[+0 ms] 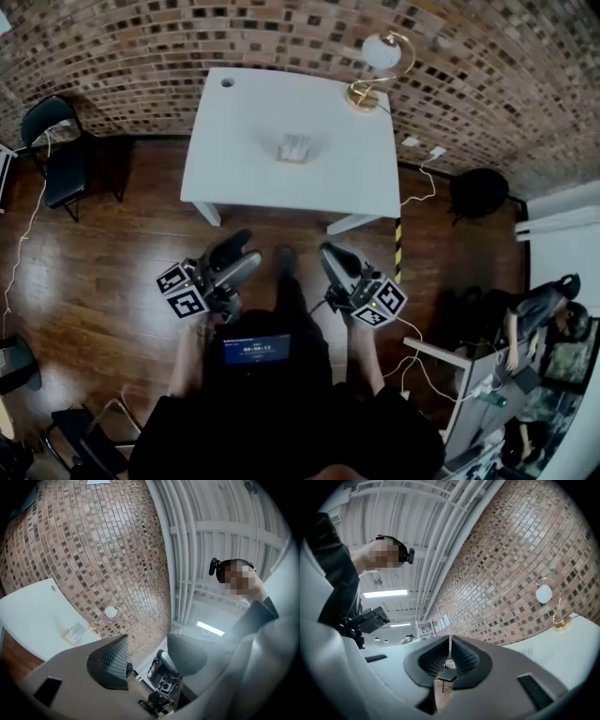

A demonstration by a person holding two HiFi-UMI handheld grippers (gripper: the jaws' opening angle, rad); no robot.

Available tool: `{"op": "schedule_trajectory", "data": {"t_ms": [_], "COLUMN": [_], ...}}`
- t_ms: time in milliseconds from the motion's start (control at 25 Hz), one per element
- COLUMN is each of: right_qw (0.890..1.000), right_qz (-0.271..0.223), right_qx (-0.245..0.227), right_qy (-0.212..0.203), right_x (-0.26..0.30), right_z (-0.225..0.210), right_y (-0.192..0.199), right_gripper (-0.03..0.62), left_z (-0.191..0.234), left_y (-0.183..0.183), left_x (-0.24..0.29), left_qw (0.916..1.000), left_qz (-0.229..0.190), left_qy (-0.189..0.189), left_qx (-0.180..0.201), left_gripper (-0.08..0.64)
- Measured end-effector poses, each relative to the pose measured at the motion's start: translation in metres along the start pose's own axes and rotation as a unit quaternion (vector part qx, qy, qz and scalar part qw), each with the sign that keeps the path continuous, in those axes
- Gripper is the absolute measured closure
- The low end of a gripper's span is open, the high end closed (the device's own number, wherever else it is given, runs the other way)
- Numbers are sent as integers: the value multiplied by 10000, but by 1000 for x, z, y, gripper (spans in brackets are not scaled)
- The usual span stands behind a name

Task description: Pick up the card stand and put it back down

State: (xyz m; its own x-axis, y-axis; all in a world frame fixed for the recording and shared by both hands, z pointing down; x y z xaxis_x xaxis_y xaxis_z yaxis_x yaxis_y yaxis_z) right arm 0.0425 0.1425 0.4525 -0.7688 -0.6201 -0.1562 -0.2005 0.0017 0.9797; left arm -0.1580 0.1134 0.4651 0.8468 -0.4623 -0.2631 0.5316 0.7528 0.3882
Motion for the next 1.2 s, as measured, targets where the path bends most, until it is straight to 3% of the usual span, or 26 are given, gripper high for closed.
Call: {"op": "schedule_trajectory", "data": {"t_ms": [200, 520, 880, 1200], "right_qw": [9983, 9980, 9983, 9998], "right_qz": [482, 373, 43, -105], "right_qx": [-11, -346, -267, 4], "right_qy": [315, 364, 518, 157], "right_x": [-31, -33, -111, -182], "right_z": [86, 135, 139, 122], "right_y": [5, -23, -30, -29], "right_gripper": [572, 572, 572, 572], "left_z": [-14, -41, -74, -100], "left_y": [34, 46, 117, 183], "left_x": [-50, -62, -27, 16], "left_qw": [9987, 9985, 9985, 9984], "left_qz": [-4, 18, 389, 557], "left_qy": [306, 488, 378, 78], "left_qx": [-417, -261, -93, 23], "left_gripper": [305, 305, 305, 305]}}
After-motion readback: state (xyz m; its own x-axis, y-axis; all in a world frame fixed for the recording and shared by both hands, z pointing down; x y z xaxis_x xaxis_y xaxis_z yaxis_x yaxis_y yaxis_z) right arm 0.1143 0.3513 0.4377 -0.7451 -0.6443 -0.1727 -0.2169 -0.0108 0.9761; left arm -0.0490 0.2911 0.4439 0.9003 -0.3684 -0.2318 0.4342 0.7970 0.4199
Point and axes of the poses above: the fingertips, and each gripper's own axes: x forward along the fingers, z to its left, y out of its underside, the point moved 4 cm from there along -x, backward along the fingers, and after that the axes turned 14 degrees about -x, right-handed, at the moved point
